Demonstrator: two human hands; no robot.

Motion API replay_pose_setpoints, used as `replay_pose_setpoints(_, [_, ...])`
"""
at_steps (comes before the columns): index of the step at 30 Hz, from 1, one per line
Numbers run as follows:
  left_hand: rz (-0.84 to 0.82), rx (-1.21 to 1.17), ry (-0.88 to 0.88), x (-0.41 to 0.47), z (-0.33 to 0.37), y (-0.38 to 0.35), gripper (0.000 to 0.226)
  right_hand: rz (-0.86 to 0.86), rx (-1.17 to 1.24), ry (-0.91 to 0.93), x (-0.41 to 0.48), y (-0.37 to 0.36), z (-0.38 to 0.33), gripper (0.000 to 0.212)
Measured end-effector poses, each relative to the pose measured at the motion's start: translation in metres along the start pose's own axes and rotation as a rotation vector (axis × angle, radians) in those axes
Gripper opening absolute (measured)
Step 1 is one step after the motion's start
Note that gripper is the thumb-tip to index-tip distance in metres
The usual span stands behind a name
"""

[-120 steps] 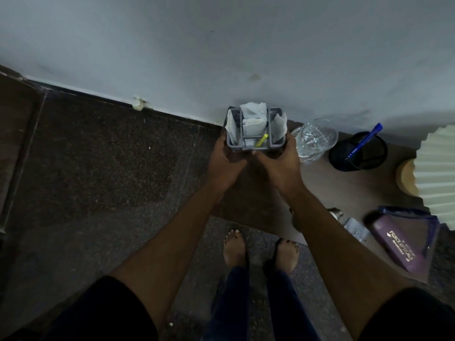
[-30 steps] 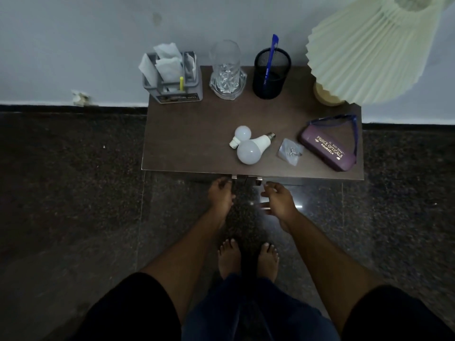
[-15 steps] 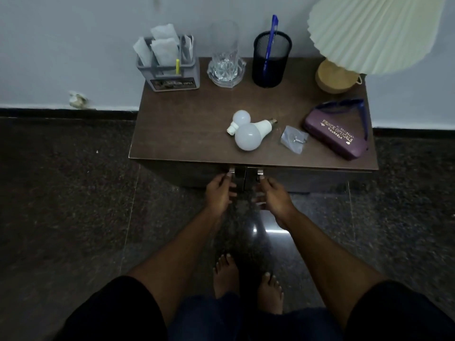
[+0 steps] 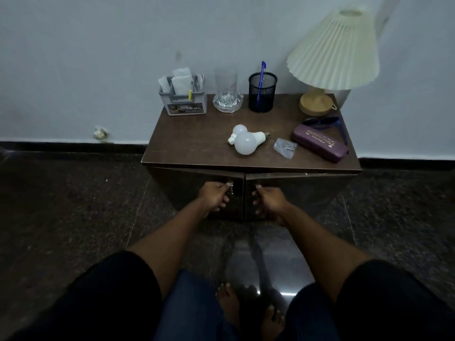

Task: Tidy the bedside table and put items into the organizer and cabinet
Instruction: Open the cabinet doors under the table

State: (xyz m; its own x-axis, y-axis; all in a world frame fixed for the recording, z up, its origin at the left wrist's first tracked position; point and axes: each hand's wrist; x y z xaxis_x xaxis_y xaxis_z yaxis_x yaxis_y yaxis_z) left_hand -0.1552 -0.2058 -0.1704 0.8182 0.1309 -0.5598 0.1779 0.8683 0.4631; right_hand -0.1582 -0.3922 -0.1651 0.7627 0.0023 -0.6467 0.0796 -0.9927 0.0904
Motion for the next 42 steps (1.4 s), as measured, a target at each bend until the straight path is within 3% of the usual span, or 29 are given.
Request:
replay_pose_setpoints(4, [-0.101, 0.112, 0.122, -0.04, 0.001, 0.016, 0.046, -0.052, -0.019, -0.097, -0.024, 0.007, 0.001, 0.047])
replay_pose_setpoints(8, [-0.144, 0.154, 0.211, -0.071, 0.012, 0.023, 0.096, -0.03, -0.004, -0.059, -0.042, 0.007, 0.0, 0.061])
replay_pose_setpoints(10, [-0.053, 0.145, 0.2, -0.079, 0.011, 0.017, 0.096, -0.018, -0.031, -0.068, -0.05, 0.008, 0.0, 0.072])
replay_pose_setpoints(13, [0.033, 0.078, 0.268, -0.091, 0.001, 0.006, 0.084, -0.062, -0.062, -0.128, -0.064, 0.012, -0.002, 0.104])
replay_pose_setpoints(14, [0.028, 0.065, 0.301, -0.094, -0.002, 0.004, 0.08, -0.048, -0.074, -0.135, -0.066, 0.013, -0.002, 0.104])
replay_pose_setpoints(19, [-0.036, -0.025, 0.331, -0.104, -0.006, 0.008, 0.048, -0.012, -0.135, -0.081, -0.072, 0.012, 0.006, 0.064])
replay_pose_setpoints(25, [-0.034, 0.012, 0.311, -0.123, -0.014, 0.011, 0.032, 0.074, -0.235, -0.032, -0.13, 0.02, 0.001, 0.045])
replay_pose_setpoints(29, [0.045, 0.049, 0.24, -0.14, -0.02, 0.014, 0.032, 0.054, -0.331, -0.036, -0.17, 0.031, -0.004, 0.038])
replay_pose_setpoints(36, [0.116, 0.141, 0.187, -0.16, -0.03, 0.033, 0.01, -0.033, -0.429, -0.117, -0.167, 0.058, 0.019, 0.023])
replay_pose_setpoints(42, [0.149, 0.305, 0.243, -0.172, -0.051, 0.054, 0.04, -0.038, -0.63, -0.16, -0.157, 0.08, 0.022, 0.026])
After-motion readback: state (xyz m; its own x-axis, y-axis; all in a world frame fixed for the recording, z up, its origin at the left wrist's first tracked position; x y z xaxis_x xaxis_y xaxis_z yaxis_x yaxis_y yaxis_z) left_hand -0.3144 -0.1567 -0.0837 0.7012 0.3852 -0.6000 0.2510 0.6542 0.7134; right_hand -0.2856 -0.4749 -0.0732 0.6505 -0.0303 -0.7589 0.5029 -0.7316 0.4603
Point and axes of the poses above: each hand's wrist, its own x-axis towards the middle knuckle, its own y-axis out of the back of the hand, z = x × y, and after that the axes turned 6 degrees about x, right-handed
